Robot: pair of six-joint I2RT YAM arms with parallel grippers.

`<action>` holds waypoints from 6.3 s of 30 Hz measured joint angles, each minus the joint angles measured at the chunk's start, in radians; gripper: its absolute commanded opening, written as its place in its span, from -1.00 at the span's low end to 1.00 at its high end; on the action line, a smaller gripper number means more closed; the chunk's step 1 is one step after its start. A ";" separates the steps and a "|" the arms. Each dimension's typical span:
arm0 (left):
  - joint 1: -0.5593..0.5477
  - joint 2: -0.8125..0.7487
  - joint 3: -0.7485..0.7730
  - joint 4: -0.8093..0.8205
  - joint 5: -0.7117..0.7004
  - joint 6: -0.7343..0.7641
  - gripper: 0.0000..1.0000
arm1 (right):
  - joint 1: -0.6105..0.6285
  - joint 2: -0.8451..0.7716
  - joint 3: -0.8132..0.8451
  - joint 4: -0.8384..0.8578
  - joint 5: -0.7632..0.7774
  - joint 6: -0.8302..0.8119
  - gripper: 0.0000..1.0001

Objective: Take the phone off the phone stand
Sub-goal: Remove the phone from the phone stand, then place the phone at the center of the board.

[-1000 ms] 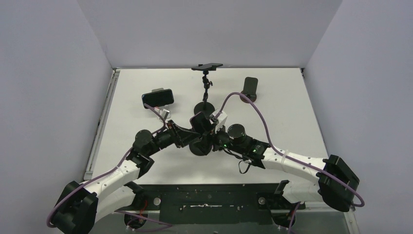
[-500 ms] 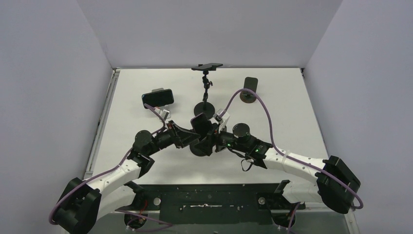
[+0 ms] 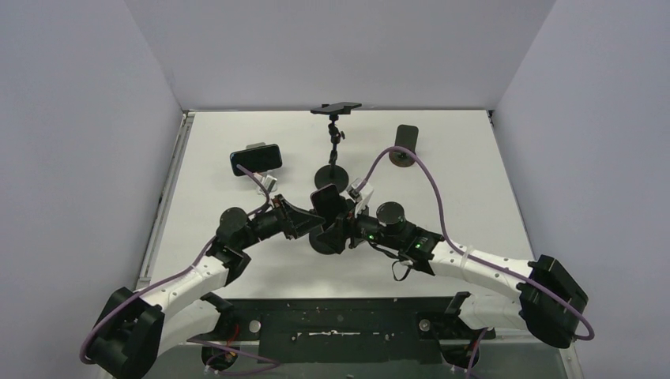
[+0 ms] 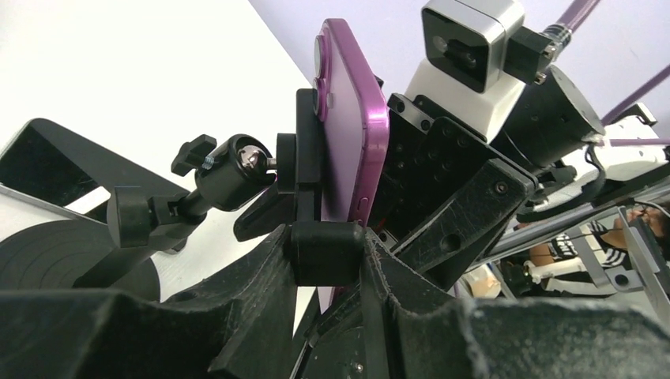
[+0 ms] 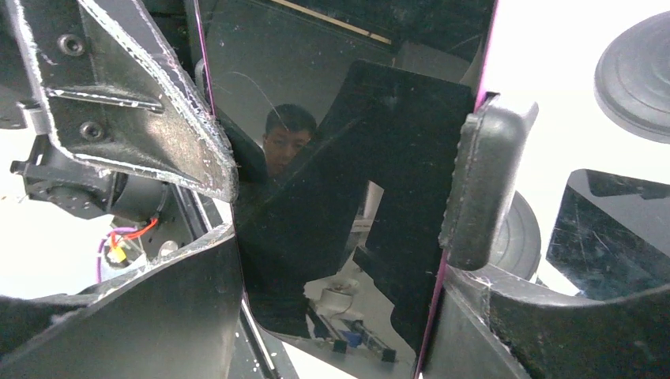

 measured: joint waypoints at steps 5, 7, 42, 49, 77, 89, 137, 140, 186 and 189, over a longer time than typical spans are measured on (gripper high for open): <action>-0.001 -0.030 0.036 -0.117 -0.019 0.031 -1.00 | 0.041 -0.002 0.036 -0.070 0.101 -0.015 0.22; -0.004 -0.042 0.046 -0.159 -0.029 0.044 -1.00 | 0.057 0.000 0.052 -0.099 0.137 -0.020 0.38; -0.043 -0.078 0.103 -0.318 -0.108 0.120 -1.00 | 0.180 0.077 0.183 -0.271 0.507 -0.114 -0.95; -0.012 -0.067 0.093 -0.284 -0.039 0.111 -1.00 | 0.139 0.040 0.125 -0.194 0.392 -0.115 -1.00; 0.054 0.000 0.061 -0.117 0.116 0.033 -0.39 | 0.075 0.021 0.060 -0.072 0.215 -0.132 -1.00; 0.103 -0.003 0.046 -0.153 0.153 0.025 0.09 | 0.049 0.018 0.054 -0.071 0.186 -0.111 -1.00; 0.105 -0.120 0.087 -0.442 -0.034 0.181 0.18 | 0.048 -0.127 0.095 -0.209 -0.046 -0.029 -1.00; 0.105 -0.150 0.101 -0.510 -0.082 0.221 0.21 | 0.047 -0.175 0.164 -0.332 0.002 -0.085 -1.00; 0.031 -0.449 0.159 -0.790 -0.464 0.523 0.26 | -0.494 0.506 0.352 -0.590 0.255 -0.274 -0.45; 0.030 -0.448 0.159 -0.790 -0.464 0.524 0.26 | -0.494 0.506 0.352 -0.598 0.254 -0.273 -0.30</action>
